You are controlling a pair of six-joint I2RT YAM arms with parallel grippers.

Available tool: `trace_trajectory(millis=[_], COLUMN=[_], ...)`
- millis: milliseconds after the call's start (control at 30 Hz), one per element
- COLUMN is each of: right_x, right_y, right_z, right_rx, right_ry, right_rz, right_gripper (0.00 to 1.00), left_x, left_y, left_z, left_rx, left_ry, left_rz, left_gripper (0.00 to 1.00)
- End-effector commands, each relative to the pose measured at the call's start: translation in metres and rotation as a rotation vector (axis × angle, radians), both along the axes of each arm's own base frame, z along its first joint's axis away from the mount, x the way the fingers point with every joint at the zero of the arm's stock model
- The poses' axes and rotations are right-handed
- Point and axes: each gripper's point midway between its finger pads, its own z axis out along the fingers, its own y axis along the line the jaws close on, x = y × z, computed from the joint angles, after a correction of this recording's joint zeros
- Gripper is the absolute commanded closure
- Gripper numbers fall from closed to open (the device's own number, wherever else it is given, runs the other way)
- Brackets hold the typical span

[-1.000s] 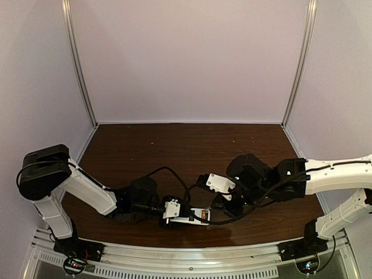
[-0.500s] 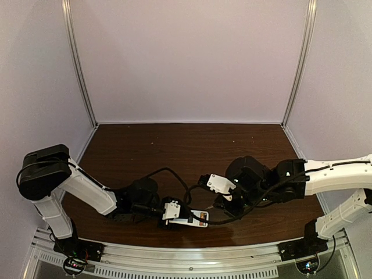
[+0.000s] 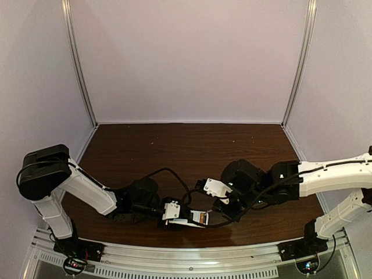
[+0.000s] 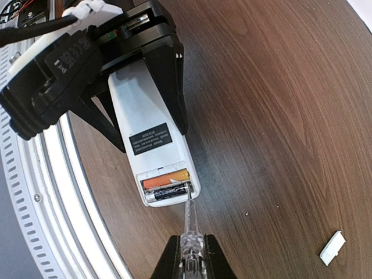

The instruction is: Unload the batteries from the remote control

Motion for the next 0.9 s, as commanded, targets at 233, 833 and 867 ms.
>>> trace_trajectory(millis=[233,833,867], right_x=[-0.002,0.009,0.009], right_y=[0.013,0.015,0.015], right_z=[0.002,0.0,0.001], right_rx=[0.007,-0.008,-0.006], right_ry=[0.005,-0.039,-0.04], right_rz=[0.035,0.0,0.0], right_gripper=[1.0,1.0,1.0], left_x=[0.002,-0.001,-0.001], left_y=[-0.008,-0.008,-0.008], left_z=[0.022,0.023,0.024], left_rx=[-0.066,-0.072,-0.074], left_ry=[-0.027,-0.018,-0.019], left_rz=[-0.019,-0.035,-0.035], left_gripper=[1.0,1.0,1.0])
